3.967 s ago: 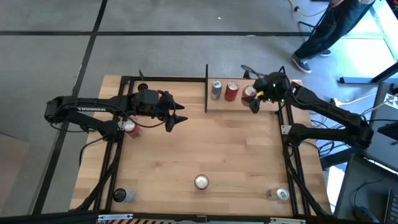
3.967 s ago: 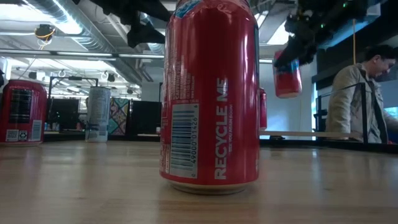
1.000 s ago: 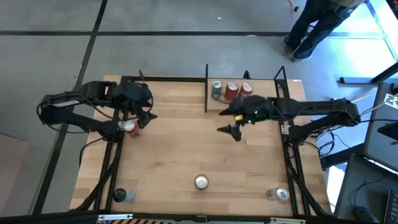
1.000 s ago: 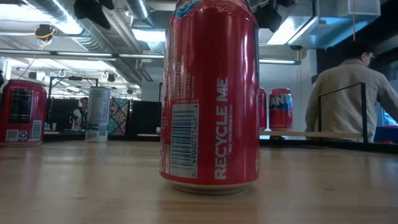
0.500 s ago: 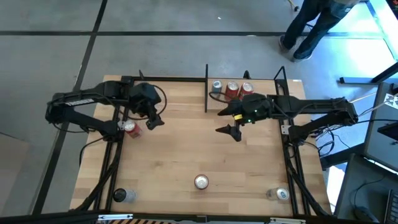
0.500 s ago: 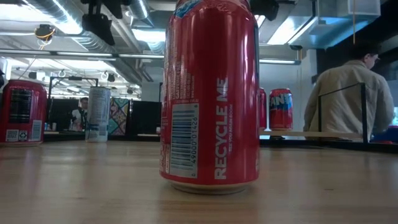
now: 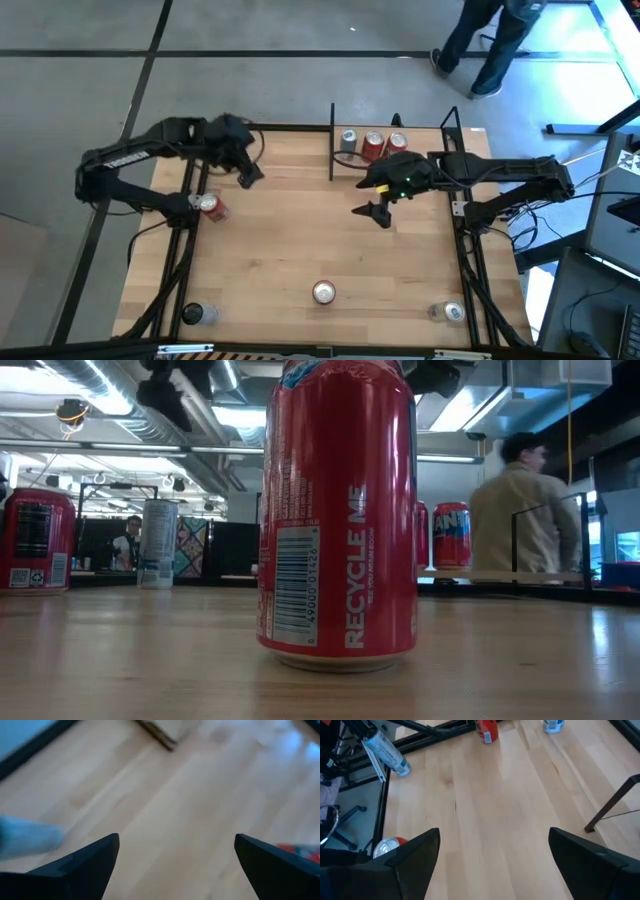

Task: Place canned beverage on shelf
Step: Put the top white-blue soda can on the shelf

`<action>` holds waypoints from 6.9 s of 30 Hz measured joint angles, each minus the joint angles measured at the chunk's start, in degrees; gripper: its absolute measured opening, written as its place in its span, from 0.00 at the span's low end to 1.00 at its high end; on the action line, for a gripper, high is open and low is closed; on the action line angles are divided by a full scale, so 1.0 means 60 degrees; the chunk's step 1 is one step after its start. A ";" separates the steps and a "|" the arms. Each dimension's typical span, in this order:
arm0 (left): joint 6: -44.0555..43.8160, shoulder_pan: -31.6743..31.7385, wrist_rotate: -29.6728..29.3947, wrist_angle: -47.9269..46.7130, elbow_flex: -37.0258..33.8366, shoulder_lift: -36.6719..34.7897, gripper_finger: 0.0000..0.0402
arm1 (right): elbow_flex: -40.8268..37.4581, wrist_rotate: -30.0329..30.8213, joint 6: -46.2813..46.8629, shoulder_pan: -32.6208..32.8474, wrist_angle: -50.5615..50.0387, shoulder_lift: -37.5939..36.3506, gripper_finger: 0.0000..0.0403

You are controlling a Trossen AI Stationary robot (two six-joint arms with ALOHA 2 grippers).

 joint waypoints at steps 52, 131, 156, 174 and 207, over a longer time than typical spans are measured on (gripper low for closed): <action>0.5956 0.5626 0.0236 -0.1213 -0.0851 0.3490 0.54 | -0.0145 0.2404 -0.0466 -0.0004 -0.0058 0.0365 0.89; 0.7580 -0.3568 0.0803 -0.0869 0.2858 0.5732 0.80 | -0.4874 -0.1039 0.0696 0.0085 0.7973 0.1719 0.89; 0.2230 -0.3097 0.0482 0.7645 -0.6048 0.0339 0.78 | -0.1613 -0.1661 0.0926 0.1574 0.9358 0.5313 0.89; 0.2936 -0.3300 0.1610 1.0458 -0.6989 0.0346 0.78 | -0.0718 -0.1268 0.0935 0.1285 0.7649 0.6137 0.89; 0.3503 -0.2835 0.2522 1.1593 -0.7407 0.0958 0.78 | -0.0725 0.0744 0.0434 0.1037 0.5575 0.5529 0.89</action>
